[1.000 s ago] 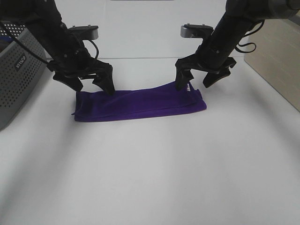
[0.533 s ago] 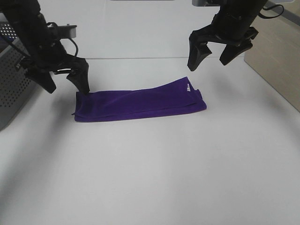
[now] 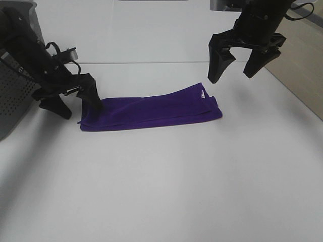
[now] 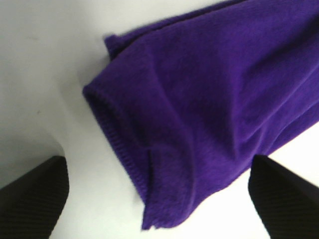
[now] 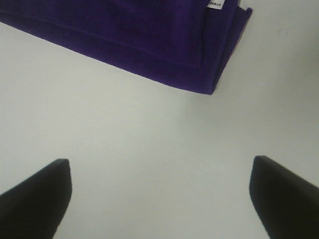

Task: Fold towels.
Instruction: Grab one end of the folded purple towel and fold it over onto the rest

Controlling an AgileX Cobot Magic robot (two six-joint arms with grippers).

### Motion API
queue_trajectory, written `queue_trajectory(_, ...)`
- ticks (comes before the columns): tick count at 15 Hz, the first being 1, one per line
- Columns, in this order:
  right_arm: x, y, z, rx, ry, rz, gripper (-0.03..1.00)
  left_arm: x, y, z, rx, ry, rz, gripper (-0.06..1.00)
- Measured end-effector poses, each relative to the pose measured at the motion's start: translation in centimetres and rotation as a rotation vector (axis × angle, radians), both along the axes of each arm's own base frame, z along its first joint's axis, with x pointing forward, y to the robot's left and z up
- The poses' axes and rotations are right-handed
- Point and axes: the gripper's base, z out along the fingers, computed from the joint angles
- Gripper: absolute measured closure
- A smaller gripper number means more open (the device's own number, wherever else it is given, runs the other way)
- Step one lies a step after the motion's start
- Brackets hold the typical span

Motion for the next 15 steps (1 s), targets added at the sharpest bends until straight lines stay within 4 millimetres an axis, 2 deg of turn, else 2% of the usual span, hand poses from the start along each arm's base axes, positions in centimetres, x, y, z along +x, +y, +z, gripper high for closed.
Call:
queue_trajectory(3, 0.0, 0.0, 0.1, 0.001, -0.002, -0.001, 0.03, 0.3, -1.5, -0.5, -0.097, -0.001, 0.015, 0.04)
queue_trajectory(7, -0.5, -0.1, 1.6, 0.011, -0.033, -0.008, 0.03, -0.4, -5.8, -1.0, -0.103, 0.004, -0.023, 0.08)
queue_trajectory(8, -0.7, -0.2, 2.5, 0.016, -0.051, -0.01, 0.03, -0.6, -7.2, -1.1, -0.097, -0.001, -0.023, 0.16)
queue_trajectory(9, -1.0, -0.3, 3.3, 0.022, -0.07, -0.012, 0.03, -0.8, -8.1, -1.4, -0.082, -0.003, -0.028, 0.3)
queue_trajectory(10, -1.4, -0.4, 4.3, 0.028, -0.092, -0.013, 0.03, -1.0, -8.4, -1.7, -0.065, -0.005, -0.041, 0.53)
queue_trajectory(11, -2.0, -0.6, 5.9, 0.039, -0.13, -0.013, 0.03, -1.0, -8.1, -1.9, -0.034, -0.007, -0.06, 0.88)
queue_trajectory(13, -2.7, -0.7, 7.4, 0.05, -0.165, -0.016, 0.03, -1.1, -7.8, -1.7, 0.0, -0.016, -0.084, 0.91)
queue_trajectory(15, -3.7, -1.0, 9.4, 0.068, -0.205, -0.034, 0.03, -1.3, -7.1, -0.1, 0.08, -0.053, -0.145, 0.91)
